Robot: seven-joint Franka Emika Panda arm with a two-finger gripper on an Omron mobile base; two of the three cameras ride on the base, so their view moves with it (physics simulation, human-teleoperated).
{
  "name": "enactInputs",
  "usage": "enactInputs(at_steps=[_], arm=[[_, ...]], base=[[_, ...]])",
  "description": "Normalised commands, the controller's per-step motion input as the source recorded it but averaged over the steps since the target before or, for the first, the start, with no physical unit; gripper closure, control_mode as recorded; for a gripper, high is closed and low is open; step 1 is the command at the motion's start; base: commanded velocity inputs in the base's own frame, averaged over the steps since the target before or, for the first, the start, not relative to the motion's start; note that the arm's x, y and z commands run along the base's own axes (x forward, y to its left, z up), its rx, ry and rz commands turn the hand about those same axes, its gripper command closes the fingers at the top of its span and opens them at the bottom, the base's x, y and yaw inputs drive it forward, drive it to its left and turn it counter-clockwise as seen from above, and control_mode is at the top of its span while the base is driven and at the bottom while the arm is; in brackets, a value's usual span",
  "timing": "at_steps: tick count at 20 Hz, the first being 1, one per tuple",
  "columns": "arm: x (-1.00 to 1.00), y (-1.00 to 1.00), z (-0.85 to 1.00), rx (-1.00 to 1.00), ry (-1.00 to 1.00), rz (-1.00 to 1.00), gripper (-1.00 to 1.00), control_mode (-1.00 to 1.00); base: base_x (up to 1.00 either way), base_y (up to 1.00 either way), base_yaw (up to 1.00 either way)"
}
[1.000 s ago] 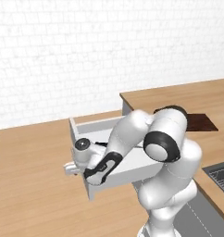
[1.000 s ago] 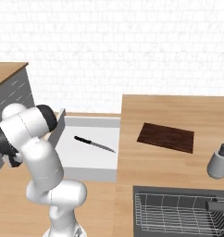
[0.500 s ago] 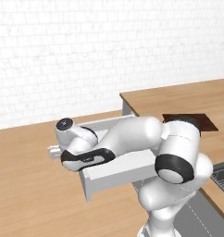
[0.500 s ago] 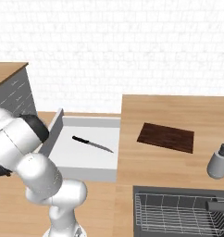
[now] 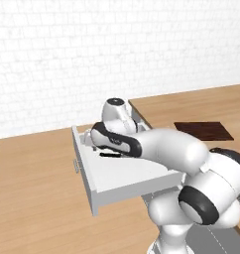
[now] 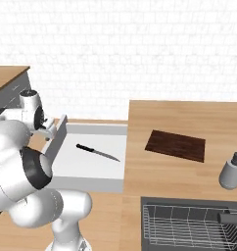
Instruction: Pick up the knife from the drawer and place it on the cutting board. Then place the meat from the plate to the cutting board.
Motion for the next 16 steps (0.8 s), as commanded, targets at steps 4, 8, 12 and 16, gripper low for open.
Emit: enactInputs(at_steps=[4, 8, 12, 16], arm=[[0.45, -0.36, -0.08, -0.18, 0.25, 0.25, -1.00, -1.00], [0.13, -0.05, -0.03, -0.02, 0.00, 0.11, -1.00, -1.00], [0.62, -0.54, 0.00, -0.02, 0.00, 0.47, -1.00, -1.00], [0.74, -0.43, -0.15, -0.07, 0.02, 0.58, -1.00, -1.00]], base=[[0.00, 0.00, 0.00], [0.00, 0.00, 0.00], [0.00, 0.00, 0.00], [0.00, 0.00, 0.00]])
